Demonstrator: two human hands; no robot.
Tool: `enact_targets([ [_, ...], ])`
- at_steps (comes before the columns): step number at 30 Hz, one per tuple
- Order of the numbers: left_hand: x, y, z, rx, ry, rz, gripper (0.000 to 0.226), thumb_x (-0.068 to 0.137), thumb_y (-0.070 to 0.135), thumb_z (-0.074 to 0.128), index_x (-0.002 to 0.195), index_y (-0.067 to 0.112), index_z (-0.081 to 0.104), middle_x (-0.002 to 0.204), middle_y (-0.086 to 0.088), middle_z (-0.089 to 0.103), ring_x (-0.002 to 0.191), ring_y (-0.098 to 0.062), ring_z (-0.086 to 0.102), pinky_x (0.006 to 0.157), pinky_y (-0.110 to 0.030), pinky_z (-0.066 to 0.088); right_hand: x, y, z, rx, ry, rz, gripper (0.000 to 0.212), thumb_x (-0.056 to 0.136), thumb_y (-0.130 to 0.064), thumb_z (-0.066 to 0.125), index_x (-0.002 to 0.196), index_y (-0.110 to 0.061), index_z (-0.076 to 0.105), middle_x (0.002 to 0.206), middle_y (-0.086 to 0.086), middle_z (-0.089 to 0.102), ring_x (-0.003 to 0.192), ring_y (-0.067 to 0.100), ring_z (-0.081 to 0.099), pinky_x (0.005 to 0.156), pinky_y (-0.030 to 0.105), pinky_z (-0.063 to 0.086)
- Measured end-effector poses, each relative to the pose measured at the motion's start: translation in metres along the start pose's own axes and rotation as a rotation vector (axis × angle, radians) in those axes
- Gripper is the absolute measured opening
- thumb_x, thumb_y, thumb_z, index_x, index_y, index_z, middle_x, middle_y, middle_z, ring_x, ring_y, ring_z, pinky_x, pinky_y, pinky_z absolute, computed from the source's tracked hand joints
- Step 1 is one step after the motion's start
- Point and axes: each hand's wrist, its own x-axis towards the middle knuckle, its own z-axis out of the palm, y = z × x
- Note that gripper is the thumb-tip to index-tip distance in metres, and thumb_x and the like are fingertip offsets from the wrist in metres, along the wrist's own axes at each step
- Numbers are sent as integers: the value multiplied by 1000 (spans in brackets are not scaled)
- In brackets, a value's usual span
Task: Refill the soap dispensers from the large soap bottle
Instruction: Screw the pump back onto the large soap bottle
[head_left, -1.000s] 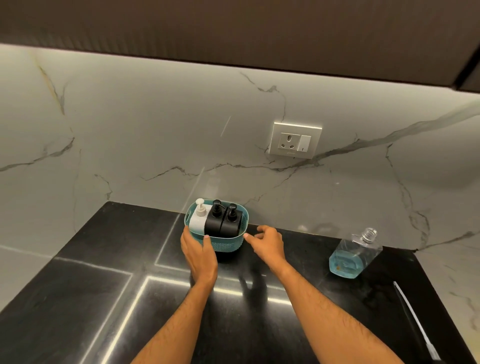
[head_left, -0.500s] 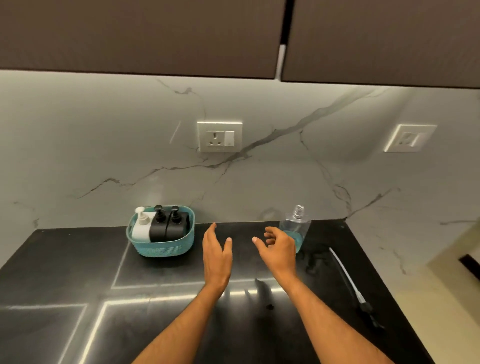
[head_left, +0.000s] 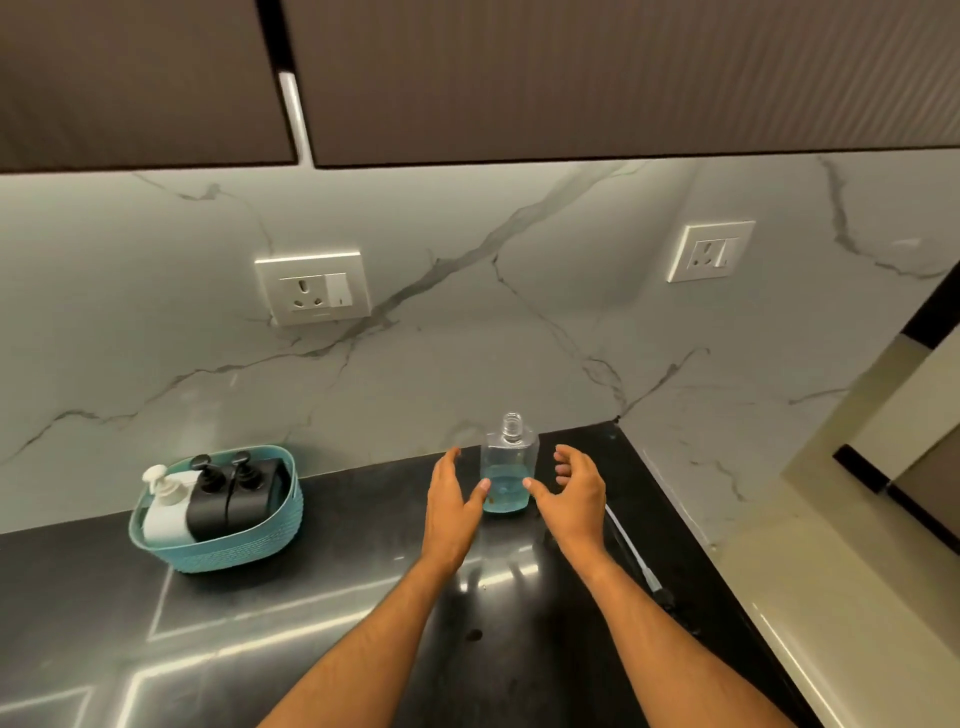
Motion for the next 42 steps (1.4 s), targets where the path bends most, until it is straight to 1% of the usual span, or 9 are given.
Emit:
enact_targets([
  [3, 13, 2, 11, -1, -45, 3, 75, 96, 22, 72, 159, 13, 31, 161, -5, 40, 147, -20, 39, 121, -36, 34, 15, 9, 3, 53, -73, 28, 80, 77, -17, 89, 146, -15, 50, 136, -2, 58, 118, 8, 56, 95, 20, 49],
  [9, 37, 2, 24, -78, -136, -23, 84, 91, 16, 78, 160, 10, 29, 163, -7, 38, 150, -21, 37, 124, -40, 33, 37, 13, 9, 203, -267, 72, 87, 82, -1, 82, 155, -15, 38, 148, 3, 54, 136, 15, 51, 114, 37, 45],
  [11, 44, 3, 26, -94, -163, -29, 80, 91, 12, 78, 157, 9, 34, 159, -9, 44, 147, -23, 42, 123, -46, 36, 41, 14, 12, 234, -327, 53, 83, 84, 0, 79, 155, -17, 40, 145, -2, 57, 135, 11, 53, 113, 32, 46],
  [14, 49, 3, 25, -109, -178, 15, 57, 90, 8, 77, 140, 15, 51, 136, -3, 63, 127, -19, 61, 110, -50, 50, 43, 13, 15, 281, -374, 45, 76, 87, -2, 78, 152, -20, 45, 139, -8, 61, 130, 8, 58, 101, 20, 52],
  [17, 49, 2, 24, -126, -167, 39, 50, 88, 5, 78, 131, 17, 56, 127, 0, 66, 119, -16, 65, 105, -48, 54, 44, 12, 17, 308, -349, 57, 73, 85, -3, 79, 150, -17, 48, 136, -4, 64, 126, 9, 62, 102, 26, 54],
  [31, 6, 9, -9, -146, -145, 91, 58, 85, 4, 81, 136, 11, 54, 131, -2, 65, 122, -15, 63, 106, -37, 53, -7, -12, 9, 343, -331, -13, 69, 85, 0, 79, 145, -21, 53, 132, -7, 66, 120, 4, 64, 95, 22, 56],
  [34, -15, 5, -22, -137, -141, 104, 60, 84, 7, 83, 136, 15, 54, 132, 2, 65, 122, -13, 63, 104, -30, 54, -29, -17, 8, 337, -333, -40, 68, 84, -1, 80, 142, -26, 56, 130, -10, 67, 120, 4, 64, 94, 21, 56],
  [38, -46, -2, -39, -133, -134, 91, 59, 84, 12, 83, 130, 34, 52, 128, 16, 63, 119, 0, 62, 96, -20, 54, -63, -20, 8, 326, -350, -41, 69, 85, -4, 80, 143, -29, 54, 134, -11, 65, 123, 7, 62, 95, 22, 56],
  [42, -75, -12, -54, -129, -127, 80, 59, 85, 14, 83, 132, 32, 52, 129, 14, 63, 121, -4, 62, 100, -25, 55, -94, -25, 8, 304, -357, -53, 68, 83, -8, 83, 138, -38, 55, 128, -22, 64, 121, -2, 61, 88, 12, 53],
])
